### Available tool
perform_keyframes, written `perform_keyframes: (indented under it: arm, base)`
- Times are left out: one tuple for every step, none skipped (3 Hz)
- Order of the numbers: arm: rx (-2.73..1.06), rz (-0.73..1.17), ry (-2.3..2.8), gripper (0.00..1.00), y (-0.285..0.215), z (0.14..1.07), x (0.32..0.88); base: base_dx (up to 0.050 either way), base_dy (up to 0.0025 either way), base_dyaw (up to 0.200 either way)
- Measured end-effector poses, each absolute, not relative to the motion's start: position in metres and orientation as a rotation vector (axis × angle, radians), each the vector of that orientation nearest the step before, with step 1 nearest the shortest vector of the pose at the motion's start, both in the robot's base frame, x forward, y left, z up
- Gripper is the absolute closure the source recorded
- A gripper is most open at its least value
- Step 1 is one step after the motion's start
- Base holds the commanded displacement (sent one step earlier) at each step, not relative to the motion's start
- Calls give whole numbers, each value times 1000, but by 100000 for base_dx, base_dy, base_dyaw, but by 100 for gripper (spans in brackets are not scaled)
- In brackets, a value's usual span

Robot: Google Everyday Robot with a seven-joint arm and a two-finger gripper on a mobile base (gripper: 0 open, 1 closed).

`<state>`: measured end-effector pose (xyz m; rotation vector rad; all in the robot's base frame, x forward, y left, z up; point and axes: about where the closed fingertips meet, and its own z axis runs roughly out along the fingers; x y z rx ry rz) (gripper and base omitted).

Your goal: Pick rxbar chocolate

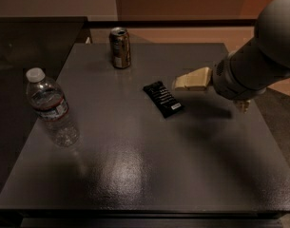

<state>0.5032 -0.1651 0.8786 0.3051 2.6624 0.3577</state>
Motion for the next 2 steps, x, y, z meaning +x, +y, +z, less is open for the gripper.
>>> perform_keyframes:
  arm:
    - [248,331,2656,0,-163,880,529]
    - [196,308,2655,0,-161,878,555]
  base:
    - [0,0,0]
    - [0,0,0]
